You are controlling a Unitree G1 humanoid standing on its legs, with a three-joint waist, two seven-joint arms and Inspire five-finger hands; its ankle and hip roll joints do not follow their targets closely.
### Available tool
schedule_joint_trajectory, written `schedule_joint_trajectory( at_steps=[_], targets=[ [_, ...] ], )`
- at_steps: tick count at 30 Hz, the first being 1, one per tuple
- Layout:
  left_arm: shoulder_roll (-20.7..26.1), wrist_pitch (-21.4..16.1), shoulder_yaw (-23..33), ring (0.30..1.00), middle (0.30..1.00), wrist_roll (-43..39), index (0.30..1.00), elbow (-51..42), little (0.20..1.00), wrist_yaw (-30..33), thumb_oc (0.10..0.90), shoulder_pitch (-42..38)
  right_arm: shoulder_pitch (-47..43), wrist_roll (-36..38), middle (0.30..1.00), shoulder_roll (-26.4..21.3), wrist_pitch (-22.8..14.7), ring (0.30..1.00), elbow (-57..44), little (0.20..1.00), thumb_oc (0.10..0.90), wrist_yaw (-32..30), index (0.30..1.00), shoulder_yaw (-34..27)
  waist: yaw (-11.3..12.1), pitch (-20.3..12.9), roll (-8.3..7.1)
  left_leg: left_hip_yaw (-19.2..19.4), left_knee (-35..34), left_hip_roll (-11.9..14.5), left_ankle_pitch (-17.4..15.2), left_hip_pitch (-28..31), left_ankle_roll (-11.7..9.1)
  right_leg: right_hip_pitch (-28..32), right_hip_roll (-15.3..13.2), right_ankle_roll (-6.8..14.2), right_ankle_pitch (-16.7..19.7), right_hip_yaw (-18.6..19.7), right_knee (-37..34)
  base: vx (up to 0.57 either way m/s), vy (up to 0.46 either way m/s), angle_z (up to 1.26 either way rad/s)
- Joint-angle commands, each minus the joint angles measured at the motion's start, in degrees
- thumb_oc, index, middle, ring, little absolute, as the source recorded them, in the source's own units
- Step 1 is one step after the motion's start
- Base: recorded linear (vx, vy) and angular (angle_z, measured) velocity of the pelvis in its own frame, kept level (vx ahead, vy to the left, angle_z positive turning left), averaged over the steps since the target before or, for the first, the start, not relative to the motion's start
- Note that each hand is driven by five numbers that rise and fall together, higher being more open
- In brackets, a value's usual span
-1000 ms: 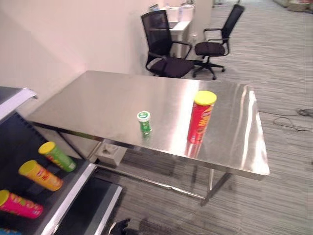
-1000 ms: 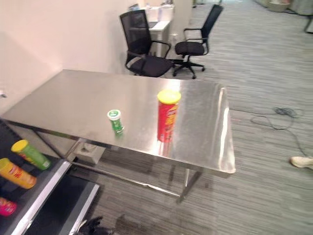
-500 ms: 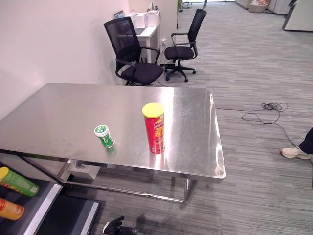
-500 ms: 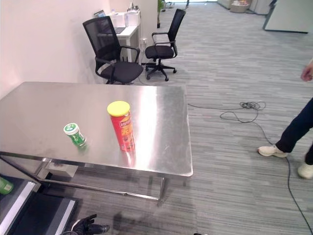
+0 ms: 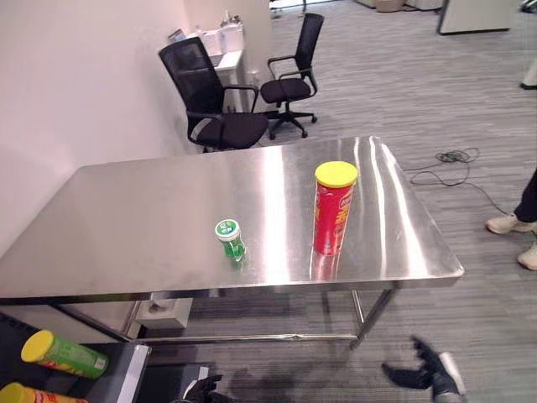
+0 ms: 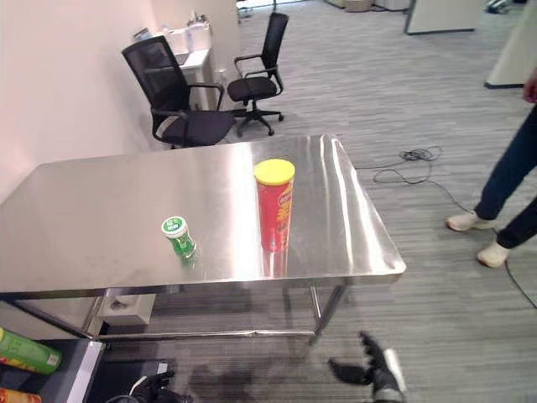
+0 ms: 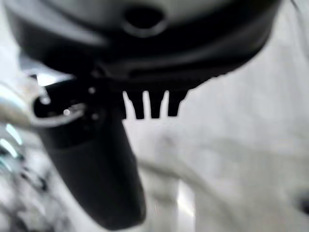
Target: Put the goods on the table back onto the shelves and tidy them up.
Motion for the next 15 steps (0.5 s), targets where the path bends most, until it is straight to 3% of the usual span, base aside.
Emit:
schedule_joint_trajectory(
  at_steps=[1,8,12,15],
  targets=[
    [-2.1,-1.8,2.4,0.900,0.900,0.6,0.900,0.3,0.900,0.3,0.800,-2.9,-5.0,0.3,0.900,-3.2,-3.5,0.900,0.9,0.900,0.800,-2.6,0.900,-2.8,-1.1,0.0,-0.22,0.6,0.6,6.7,-3.3,2.2,-6.2,0.8,0.1,-1.0,15.1,-4.4,-9.5,0.04,0.073,-0.52],
    [-3.9,-2.7,-0.7,0.900,0.900,4.1,0.900,-0.8,0.900,-0.5,0.800,-2.9,-5.6,-10.6,0.900,-1.0,-4.7,0.900,-26.3,0.900,0.800,-7.8,0.900,-13.1,-1.7,-0.1,-0.80,-1.5,0.6,6.0,-3.4,2.6,-5.6,3.0,0.6,-0.9,14.9,-5.9,-11.1,0.03,0.002,-0.12],
    [-4.6,-2.8,-1.4,0.900,0.900,4.4,0.900,-1.2,0.900,-0.2,0.800,-2.6,-8.5,-12.7,0.900,2.6,-5.1,0.900,-35.0,0.900,0.800,-9.3,0.900,-14.8,-1.0,0.1,-1.10,-2.6,0.6,6.0,-3.7,3.0,-5.3,3.9,0.7,-1.1,13.8,-6.2,-11.0,0.03,-0.033,0.18],
    [-4.9,-2.7,-1.8,0.900,0.900,4.3,0.900,-0.9,0.900,-0.1,0.800,-2.4,-11.5,-12.9,0.900,3.9,-5.4,0.900,-39.8,0.900,0.800,-9.0,0.900,-12.6,-0.1,0.4,-1.44,-3.3,0.6,6.0,-3.7,3.4,-5.1,4.5,0.7,-1.2,13.1,-6.9,-10.7,0.03,-0.039,0.26]
  ],
)
